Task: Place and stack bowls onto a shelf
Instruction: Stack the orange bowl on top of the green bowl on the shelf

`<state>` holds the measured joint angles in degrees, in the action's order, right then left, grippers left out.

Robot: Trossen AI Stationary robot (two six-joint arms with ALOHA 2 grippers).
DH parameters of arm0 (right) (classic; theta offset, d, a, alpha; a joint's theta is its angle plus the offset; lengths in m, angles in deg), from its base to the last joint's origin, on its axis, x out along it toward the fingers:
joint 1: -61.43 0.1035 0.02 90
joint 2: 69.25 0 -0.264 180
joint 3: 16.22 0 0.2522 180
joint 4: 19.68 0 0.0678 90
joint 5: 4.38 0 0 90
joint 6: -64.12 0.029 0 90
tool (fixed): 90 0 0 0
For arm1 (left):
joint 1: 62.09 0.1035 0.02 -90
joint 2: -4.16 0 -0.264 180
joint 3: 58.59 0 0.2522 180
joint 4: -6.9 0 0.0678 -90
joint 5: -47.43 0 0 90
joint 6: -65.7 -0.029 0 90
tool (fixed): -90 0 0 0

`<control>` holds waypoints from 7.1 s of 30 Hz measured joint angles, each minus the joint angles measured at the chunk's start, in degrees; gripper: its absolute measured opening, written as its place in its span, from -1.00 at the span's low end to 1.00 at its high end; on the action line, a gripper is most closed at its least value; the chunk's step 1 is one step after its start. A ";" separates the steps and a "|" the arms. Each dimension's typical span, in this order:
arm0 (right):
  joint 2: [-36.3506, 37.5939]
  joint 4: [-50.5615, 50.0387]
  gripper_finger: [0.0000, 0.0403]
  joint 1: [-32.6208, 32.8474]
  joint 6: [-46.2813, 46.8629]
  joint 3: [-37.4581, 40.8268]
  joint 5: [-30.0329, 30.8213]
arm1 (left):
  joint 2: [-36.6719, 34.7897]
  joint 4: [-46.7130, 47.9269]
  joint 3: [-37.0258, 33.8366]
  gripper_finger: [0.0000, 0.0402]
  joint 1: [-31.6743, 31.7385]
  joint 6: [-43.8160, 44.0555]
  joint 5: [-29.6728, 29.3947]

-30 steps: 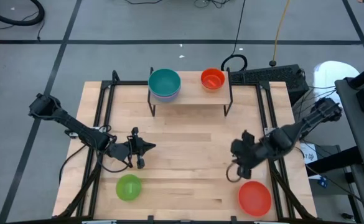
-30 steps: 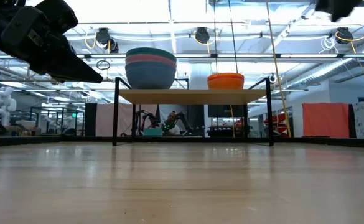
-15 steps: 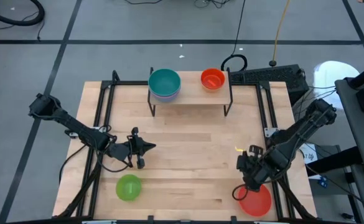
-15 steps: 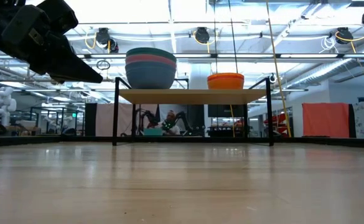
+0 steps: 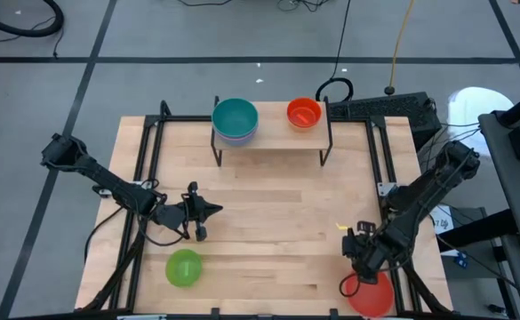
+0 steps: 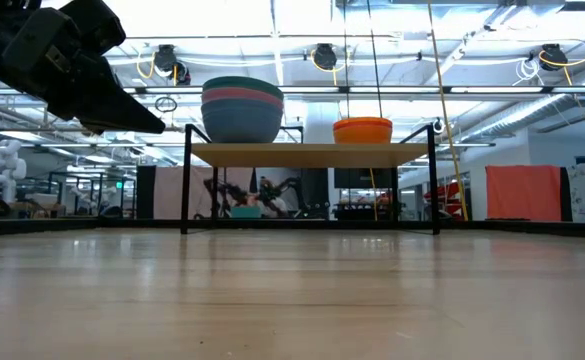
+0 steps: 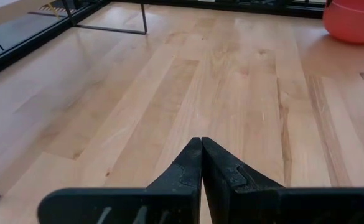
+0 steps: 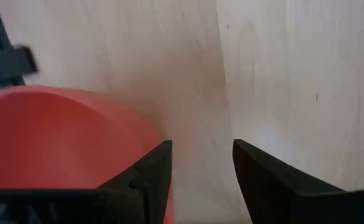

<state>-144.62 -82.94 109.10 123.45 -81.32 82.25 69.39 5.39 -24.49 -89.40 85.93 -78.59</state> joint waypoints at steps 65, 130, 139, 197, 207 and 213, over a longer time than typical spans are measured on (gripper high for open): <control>-1.40 2.81 -1.00 -13.89 -0.28 -3.40 -1.36 | 0.00 -4.48 0.00 -0.95 0.19 -0.54 0.06; -7.39 5.57 -1.00 -48.09 -30.62 -13.96 0.31 | 47.68 39.29 66.36 -0.06 10.48 -65.22 17.53; -7.28 4.95 -1.00 -48.47 -30.67 -14.07 0.41 | 47.91 39.69 66.23 -0.66 10.25 -67.73 18.72; 19.97 70.34 -0.08 -34.62 -48.50 26.05 15.60 | 21.11 58.10 66.29 -0.77 23.76 -56.15 14.89; 12.24 79.58 -0.08 -31.06 -50.14 27.17 15.76 | 20.87 60.46 70.96 -0.77 32.39 -58.64 14.31; 7.47 83.53 -0.08 -28.54 -50.21 27.17 18.79 | 20.94 62.61 72.54 -0.77 37.97 -57.76 15.02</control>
<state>-137.15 0.58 80.55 73.24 -54.15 101.05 90.33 68.00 48.05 -51.43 28.17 -63.58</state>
